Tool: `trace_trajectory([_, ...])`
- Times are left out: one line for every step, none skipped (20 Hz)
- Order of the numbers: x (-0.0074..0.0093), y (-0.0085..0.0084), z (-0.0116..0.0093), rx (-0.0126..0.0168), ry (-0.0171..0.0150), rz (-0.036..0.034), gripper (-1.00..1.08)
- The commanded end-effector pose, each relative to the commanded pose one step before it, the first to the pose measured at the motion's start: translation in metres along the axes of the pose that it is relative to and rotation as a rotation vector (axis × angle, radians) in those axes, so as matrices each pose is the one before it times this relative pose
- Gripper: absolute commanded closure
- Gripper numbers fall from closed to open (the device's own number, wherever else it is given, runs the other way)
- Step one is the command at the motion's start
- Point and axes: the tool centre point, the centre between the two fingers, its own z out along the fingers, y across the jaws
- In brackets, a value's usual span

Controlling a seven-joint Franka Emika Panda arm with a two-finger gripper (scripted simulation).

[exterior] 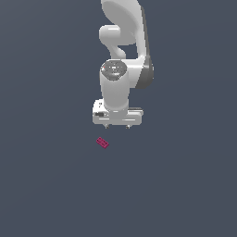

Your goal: Pick up the object and move it to a goal position.

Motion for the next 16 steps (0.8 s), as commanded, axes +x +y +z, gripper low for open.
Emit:
trace_trajectory([0.00000, 0.00001, 0.00000, 0.00000, 0.00000, 0.00000, -0.92])
trace_trajectory([0.00013, -0.00023, -0.00034, 0.00005, 0.00033, -0.00115, -0.92])
trace_trajectory([0.00035, -0.00097, -0.00110, 0.00021, 0.00111, -0.00387, -0.92])
trace_trajectory([0.00060, -0.00154, -0.00185, 0.00033, 0.00183, -0.00628, -0.92])
trace_trajectory([0.00087, -0.00224, -0.00270, 0.00047, 0.00264, -0.00887, -0.92])
trace_trajectory([0.00107, -0.00279, -0.00339, 0.00056, 0.00326, -0.01052, -0.92])
trace_trajectory([0.00095, -0.00255, -0.00310, 0.00050, 0.00290, -0.00884, -0.92])
trace_trajectory([0.00078, -0.00220, -0.00267, 0.00044, 0.00241, -0.00674, -0.92])
trace_trajectory([0.00060, -0.00182, -0.00219, 0.00038, 0.00189, -0.00459, -0.92])
trace_trajectory([0.00040, -0.00138, -0.00165, 0.00033, 0.00130, -0.00232, -0.92])
trace_trajectory([0.00014, -0.00075, -0.00093, 0.00026, 0.00063, 0.00008, -0.92])
trace_trajectory([-0.00005, 0.00000, 0.00008, 0.00001, -0.00022, 0.00118, -0.92])
trace_trajectory([-0.00016, 0.00015, 0.00024, 0.00000, 0.00000, 0.00000, -0.92])
trace_trajectory([0.00004, 0.00065, 0.00083, -0.00034, -0.00071, -0.00057, -0.92])
trace_trajectory([-0.00001, 0.00060, 0.00048, -0.00019, 0.00000, -0.00218, -0.92])
trace_trajectory([0.00007, 0.00058, 0.00057, -0.00031, 0.00001, -0.00364, -0.92])
